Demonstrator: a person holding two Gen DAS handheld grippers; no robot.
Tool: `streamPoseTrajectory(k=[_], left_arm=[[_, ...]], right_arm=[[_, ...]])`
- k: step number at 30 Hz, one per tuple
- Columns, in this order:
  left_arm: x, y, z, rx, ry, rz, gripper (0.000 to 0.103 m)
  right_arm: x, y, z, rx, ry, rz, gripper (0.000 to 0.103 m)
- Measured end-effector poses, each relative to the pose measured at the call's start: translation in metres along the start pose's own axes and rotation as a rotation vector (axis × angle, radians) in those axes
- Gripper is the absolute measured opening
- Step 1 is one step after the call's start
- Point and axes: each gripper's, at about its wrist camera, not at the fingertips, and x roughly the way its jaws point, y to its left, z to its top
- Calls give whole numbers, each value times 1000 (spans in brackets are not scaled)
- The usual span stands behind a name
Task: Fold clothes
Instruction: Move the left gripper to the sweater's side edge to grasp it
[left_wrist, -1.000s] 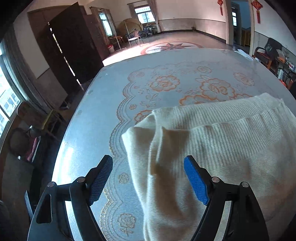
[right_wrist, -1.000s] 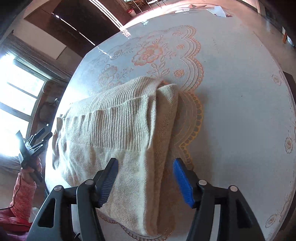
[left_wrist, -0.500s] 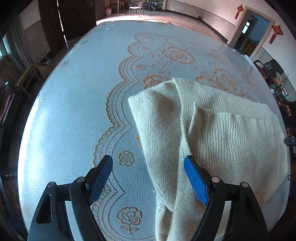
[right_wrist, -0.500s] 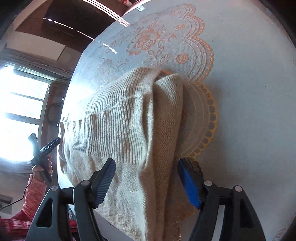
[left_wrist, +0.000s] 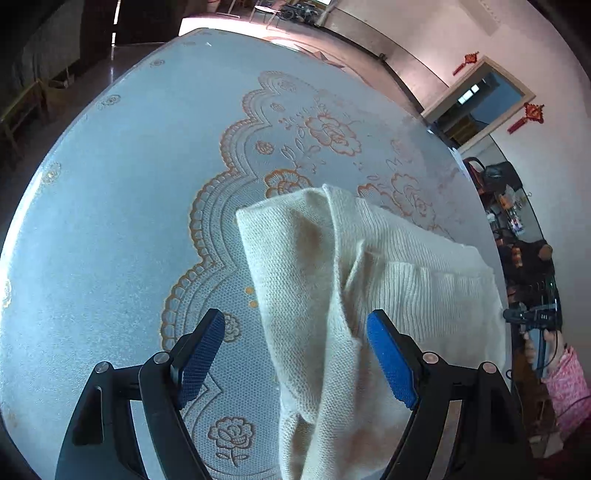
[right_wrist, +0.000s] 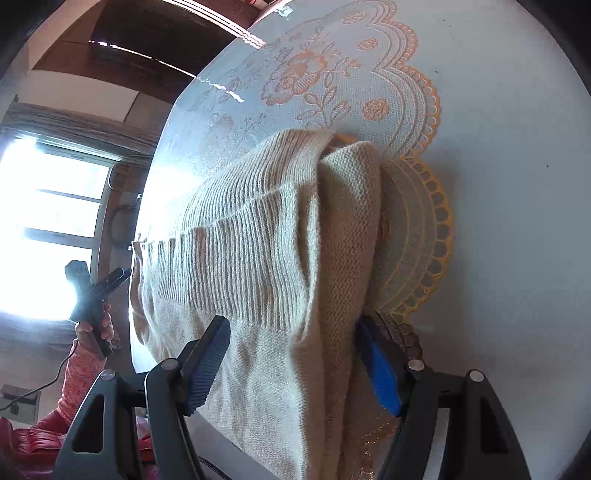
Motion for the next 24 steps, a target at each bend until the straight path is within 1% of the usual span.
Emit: streamPoseTrajectory(k=[2, 4, 6, 7, 9, 14, 17, 19, 22, 24], left_arm=[[12, -5, -2, 24, 59, -32, 81], [22, -5, -5, 10, 100, -71, 81], [30, -6, -8, -6, 120, -120, 81], [32, -9, -7, 1, 109, -123, 81], [35, -11, -4, -9, 112, -131, 81], [40, -4, 5, -96, 103, -181, 81], [43, -12, 4, -49, 102, -162, 81], [45, -21, 2, 8, 102, -127, 81], [52, -40, -1, 105, 90, -51, 81], [55, -50, -2, 162, 82, -7, 81]], right_arm=[[2, 0, 2, 3, 7, 16, 72], [4, 0, 4, 0, 13, 26, 73], [8, 3, 7, -10, 21, 29, 73], [10, 5, 8, -17, 25, 30, 73], [15, 9, 7, -28, 33, 37, 74], [24, 14, 18, -9, 41, 63, 74], [19, 10, 22, -5, 47, 45, 73], [8, 3, 23, -12, 49, 19, 72], [5, -5, 25, 10, 57, 50, 72], [11, -3, 29, 21, 55, 72, 72]])
